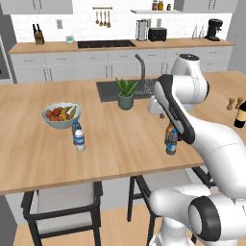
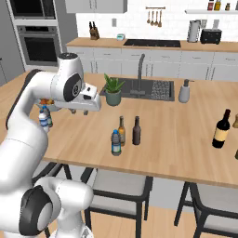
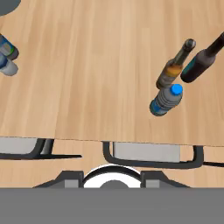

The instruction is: Move the plastic bottles in the middle to the plastics group, and the glass bottles in the middle to the glass group.

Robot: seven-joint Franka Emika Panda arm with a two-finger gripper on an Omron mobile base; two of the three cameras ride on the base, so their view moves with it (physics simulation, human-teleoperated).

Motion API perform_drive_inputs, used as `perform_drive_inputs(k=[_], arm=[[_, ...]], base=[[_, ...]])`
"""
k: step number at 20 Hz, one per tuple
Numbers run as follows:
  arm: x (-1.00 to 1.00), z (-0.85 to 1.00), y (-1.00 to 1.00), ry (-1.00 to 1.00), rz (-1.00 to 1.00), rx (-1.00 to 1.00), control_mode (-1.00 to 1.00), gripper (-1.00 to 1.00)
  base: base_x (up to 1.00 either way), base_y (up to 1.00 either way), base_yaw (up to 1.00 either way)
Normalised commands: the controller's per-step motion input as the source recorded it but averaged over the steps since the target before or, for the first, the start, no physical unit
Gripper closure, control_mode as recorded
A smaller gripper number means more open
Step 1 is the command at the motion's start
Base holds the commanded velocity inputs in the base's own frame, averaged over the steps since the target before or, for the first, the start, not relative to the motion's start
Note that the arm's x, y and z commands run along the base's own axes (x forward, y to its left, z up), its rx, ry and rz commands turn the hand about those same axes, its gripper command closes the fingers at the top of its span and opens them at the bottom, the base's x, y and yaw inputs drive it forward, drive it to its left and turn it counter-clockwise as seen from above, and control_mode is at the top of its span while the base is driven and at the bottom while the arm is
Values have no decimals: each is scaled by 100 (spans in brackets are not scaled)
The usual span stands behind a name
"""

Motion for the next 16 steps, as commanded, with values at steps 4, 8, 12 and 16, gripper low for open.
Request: perform_drive_inputs(k=[4,8,12,16], arm=[[-20,-21,8,1,0,-3,-100,-100],[-42,-46,-20,-7,0,-5,-100,-100],[-15,-25,-76,-16,-1,-1,-100,-100],[29,-3,-84,-1,-5,0,-100,-100]], base=[[0,0,0],[0,0,0],[0,0,0],[0,0,0]])
